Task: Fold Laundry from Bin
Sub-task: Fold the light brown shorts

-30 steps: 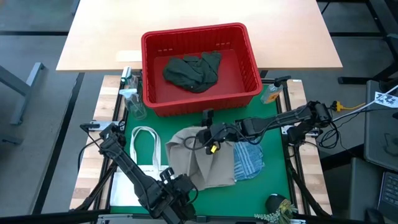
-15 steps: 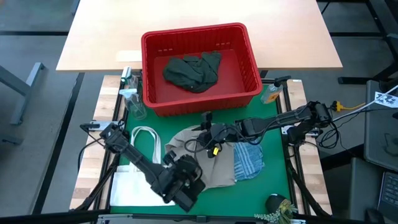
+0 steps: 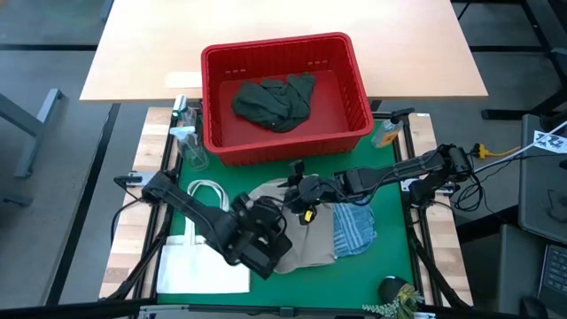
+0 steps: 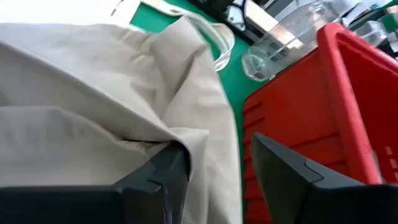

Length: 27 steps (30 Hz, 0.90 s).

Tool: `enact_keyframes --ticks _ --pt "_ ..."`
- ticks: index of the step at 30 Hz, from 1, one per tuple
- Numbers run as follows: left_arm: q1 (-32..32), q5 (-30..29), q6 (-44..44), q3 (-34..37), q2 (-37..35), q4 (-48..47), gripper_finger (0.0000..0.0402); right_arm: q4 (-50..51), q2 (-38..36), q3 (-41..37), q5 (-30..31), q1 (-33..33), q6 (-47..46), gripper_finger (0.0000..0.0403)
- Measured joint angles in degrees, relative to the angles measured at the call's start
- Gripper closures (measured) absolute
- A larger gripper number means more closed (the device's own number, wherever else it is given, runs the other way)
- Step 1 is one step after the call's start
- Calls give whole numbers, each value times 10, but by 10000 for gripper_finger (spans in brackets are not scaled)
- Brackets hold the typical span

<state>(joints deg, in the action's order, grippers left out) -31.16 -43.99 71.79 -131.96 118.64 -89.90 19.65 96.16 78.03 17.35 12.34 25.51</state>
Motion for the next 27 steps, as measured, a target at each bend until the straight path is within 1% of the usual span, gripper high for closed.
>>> enact_keyframes --ticks 5,7,9,13,15,18,21,25,27 --pt "-5 2 -106 5 -46 2 283 -14 0 4 4 -1 -13 231" --pt "-6 4 -124 29 -63 3 282 -16 0 4 4 -1 -32 231" --pt "-9 5 -123 71 -85 4 282 -17 0 3 5 -1 -48 231" --pt "-13 4 -73 166 -114 8 282 -21 2 1 12 -1 -50 231" --pt "-13 12 -75 197 -122 10 283 -21 3 0 20 -1 -46 231" --pt "-12 60 -117 224 -137 12 282 -22 3 -1 45 0 -51 231" --pt "-11 98 -126 256 -137 4 282 -19 3 -3 76 0 -63 231" --pt "-17 108 -121 286 -142 -15 282 -28 1 -3 87 -7 -69 231" --pt "-24 110 -123 292 -142 -6 282 -34 -2 -1 98 -11 -83 231"
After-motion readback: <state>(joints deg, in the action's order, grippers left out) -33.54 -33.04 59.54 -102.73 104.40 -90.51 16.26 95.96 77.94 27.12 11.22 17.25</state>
